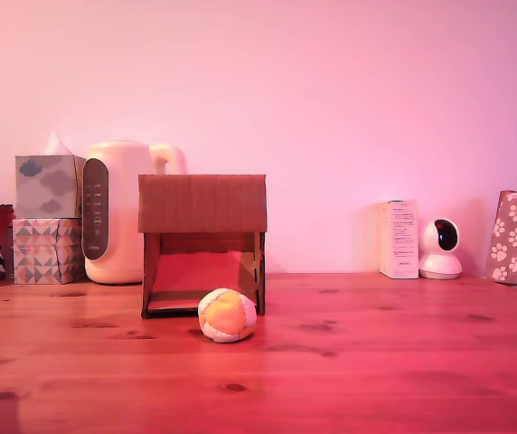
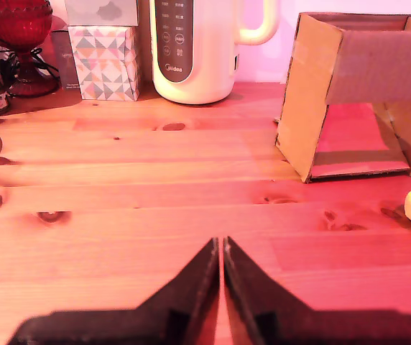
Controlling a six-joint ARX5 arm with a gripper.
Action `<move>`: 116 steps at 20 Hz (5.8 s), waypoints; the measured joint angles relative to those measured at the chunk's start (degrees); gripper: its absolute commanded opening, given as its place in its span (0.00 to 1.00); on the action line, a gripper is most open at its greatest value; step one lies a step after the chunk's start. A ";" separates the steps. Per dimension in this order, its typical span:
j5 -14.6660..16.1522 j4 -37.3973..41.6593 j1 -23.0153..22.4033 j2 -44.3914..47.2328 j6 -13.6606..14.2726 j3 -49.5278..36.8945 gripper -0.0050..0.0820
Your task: Drop the footbag into the cardboard dice tower
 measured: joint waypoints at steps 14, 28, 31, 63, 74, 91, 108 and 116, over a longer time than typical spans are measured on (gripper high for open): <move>6.14 14.36 0.00 0.00 -9.25 0.13 0.04; 26.58 25.16 -5.90 18.62 -14.29 10.01 0.04; 26.69 31.01 -11.15 26.49 -13.68 10.01 0.04; 7.10 46.84 -30.91 96.45 1.99 34.77 0.95; 7.08 39.30 -30.91 110.20 2.51 47.25 0.81; 9.20 26.93 -31.63 94.64 2.56 47.95 0.14; 1.29 31.30 -28.63 79.76 5.55 51.93 0.14; 4.11 14.71 -24.00 97.98 5.55 77.94 0.14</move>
